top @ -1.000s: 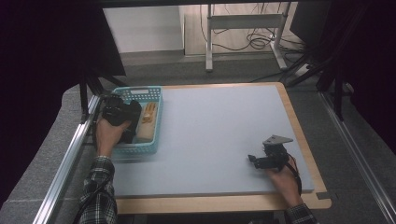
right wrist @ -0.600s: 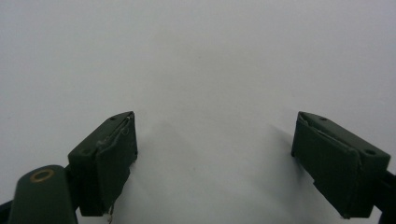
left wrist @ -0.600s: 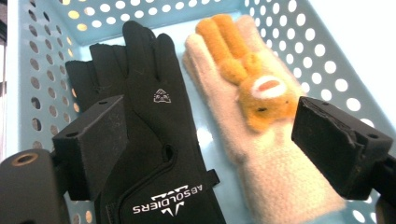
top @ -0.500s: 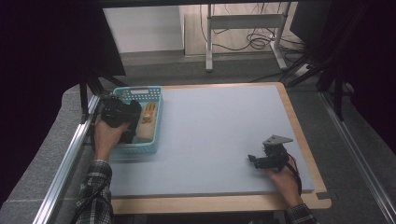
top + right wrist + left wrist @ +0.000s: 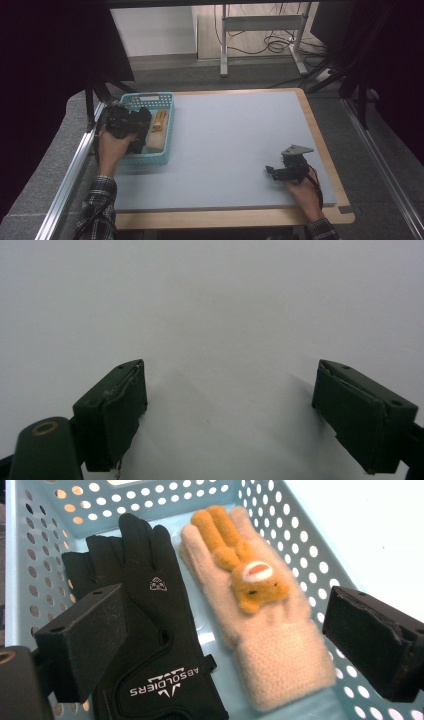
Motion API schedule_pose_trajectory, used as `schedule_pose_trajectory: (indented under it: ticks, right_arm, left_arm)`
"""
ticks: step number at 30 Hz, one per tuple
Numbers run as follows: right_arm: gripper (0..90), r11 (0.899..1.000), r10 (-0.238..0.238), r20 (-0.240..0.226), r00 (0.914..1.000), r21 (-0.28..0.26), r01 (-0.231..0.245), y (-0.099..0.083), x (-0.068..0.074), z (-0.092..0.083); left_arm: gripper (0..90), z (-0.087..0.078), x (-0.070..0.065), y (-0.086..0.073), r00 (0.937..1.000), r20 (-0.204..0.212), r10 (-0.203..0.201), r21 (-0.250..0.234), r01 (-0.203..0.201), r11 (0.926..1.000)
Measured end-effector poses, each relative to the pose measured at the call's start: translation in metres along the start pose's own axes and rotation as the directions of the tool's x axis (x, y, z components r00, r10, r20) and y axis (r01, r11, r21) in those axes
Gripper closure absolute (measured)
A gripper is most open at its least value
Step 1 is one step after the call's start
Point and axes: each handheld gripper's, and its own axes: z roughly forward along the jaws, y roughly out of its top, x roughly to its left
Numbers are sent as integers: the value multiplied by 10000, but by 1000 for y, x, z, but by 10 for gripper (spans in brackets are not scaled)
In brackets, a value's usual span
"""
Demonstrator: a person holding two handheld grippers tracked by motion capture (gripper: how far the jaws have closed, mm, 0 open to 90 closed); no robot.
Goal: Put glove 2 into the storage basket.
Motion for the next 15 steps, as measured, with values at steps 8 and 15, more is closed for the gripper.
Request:
schedule_pose_trajectory:
  ticks: [8, 15]
  right_arm:
    - [140, 10000, -7, 2, 10000, -3, 7, 0, 0, 0]
    - [140, 10000, -6, 3, 10000, 0, 6, 0, 0, 0]
  left_arm:
    - [42, -7, -4, -3, 9999, 3, 102, -44, -102, 9999]
    - [46, -12, -8, -7, 9997, 94, 214, -127, -213, 9997]
